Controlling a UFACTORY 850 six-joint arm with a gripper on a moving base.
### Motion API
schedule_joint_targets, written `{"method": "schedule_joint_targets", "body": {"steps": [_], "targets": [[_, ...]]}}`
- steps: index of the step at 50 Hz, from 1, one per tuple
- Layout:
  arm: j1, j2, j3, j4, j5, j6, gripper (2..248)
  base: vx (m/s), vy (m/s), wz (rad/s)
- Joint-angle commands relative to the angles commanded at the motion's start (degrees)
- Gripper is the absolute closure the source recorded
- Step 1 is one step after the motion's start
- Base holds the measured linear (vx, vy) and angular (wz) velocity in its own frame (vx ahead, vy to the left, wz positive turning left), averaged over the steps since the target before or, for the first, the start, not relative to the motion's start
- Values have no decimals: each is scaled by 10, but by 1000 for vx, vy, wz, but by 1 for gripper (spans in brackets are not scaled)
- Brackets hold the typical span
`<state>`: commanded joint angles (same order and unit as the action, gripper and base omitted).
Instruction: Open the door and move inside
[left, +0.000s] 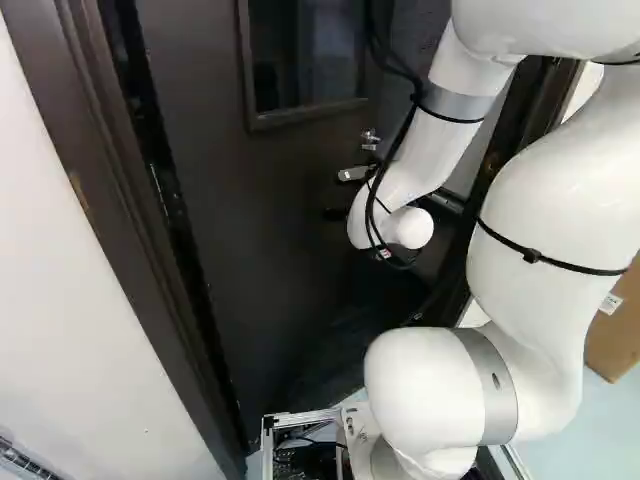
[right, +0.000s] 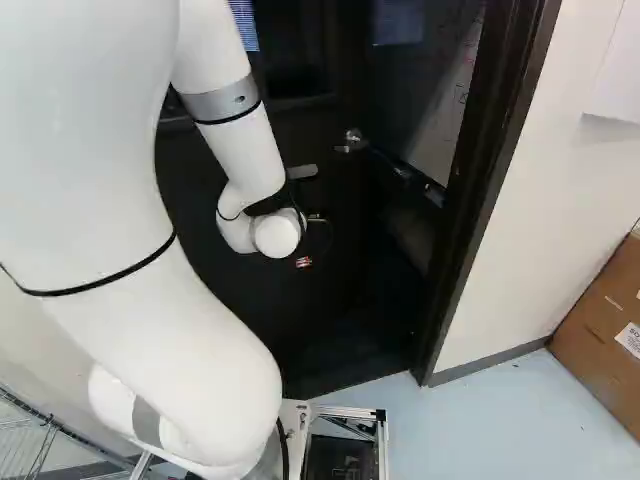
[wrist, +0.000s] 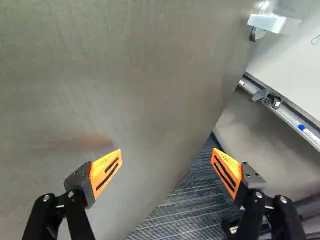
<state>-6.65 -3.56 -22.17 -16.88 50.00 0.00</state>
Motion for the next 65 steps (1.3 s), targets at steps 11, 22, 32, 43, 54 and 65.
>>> {"method": "schedule_joint_targets", "body": {"steps": [11,22,32,43,54,65], "targets": [[12,-6,-6,0,0,0,3,0,0,0],[26,-11,-12,0,0,0,3,0,0,0],[39,-15,-16,0,0,0,3,0,0,0],[54,-20,-21,1,0,0,3,0,0,0],[68,-27,-29,12,0,0,3,0,0,0],[82,-35,-38,35,0,0,3,0,0,0]]}}
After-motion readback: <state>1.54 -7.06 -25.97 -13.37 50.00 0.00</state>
